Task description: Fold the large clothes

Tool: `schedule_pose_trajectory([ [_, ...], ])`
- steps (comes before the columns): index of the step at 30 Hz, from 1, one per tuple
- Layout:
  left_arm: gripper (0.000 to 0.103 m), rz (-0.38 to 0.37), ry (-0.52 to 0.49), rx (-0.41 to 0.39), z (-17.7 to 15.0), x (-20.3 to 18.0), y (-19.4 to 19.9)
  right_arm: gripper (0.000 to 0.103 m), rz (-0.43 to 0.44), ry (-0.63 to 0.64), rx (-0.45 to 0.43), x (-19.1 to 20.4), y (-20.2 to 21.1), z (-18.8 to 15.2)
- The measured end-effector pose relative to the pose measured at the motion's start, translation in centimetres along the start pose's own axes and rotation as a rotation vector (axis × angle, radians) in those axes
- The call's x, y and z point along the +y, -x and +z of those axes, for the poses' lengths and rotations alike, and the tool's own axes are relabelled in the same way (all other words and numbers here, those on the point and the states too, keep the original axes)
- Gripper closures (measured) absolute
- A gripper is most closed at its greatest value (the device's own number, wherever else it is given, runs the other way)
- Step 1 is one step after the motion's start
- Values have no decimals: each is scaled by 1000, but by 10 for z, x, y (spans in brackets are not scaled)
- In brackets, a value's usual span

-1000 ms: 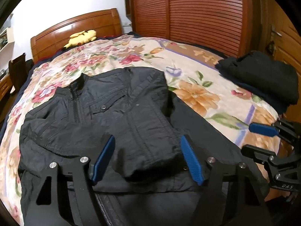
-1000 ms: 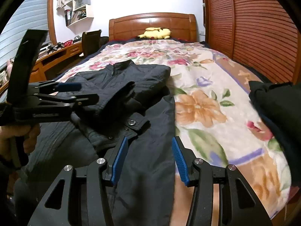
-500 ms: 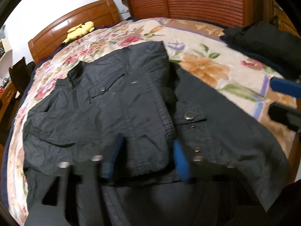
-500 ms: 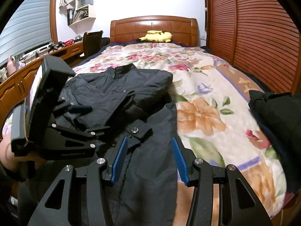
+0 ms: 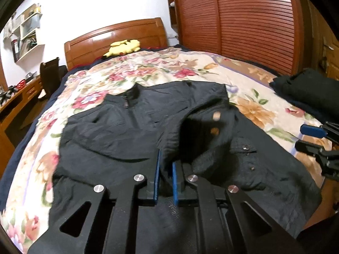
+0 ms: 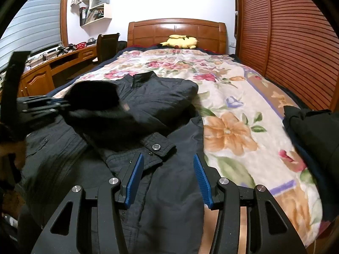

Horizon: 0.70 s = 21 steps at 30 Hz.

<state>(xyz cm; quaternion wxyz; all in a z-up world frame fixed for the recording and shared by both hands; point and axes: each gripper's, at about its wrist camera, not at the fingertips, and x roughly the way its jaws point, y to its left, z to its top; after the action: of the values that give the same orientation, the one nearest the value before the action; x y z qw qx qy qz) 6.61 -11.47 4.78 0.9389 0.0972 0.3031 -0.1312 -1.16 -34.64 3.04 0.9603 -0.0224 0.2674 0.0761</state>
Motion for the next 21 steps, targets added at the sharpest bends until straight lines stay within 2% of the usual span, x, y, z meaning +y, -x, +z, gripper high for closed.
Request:
schedule_pose_trajectory([
  [4,93,13,1,8,-16,14,7,52,1,10,6,2,-3,0],
  [12,93,-16,-2,40,-58,21,18,52,1,63,21,13,-7,-1],
  [21,91,-11,7,40,-78,27,34,52,9,71,38,17,-12,-1],
])
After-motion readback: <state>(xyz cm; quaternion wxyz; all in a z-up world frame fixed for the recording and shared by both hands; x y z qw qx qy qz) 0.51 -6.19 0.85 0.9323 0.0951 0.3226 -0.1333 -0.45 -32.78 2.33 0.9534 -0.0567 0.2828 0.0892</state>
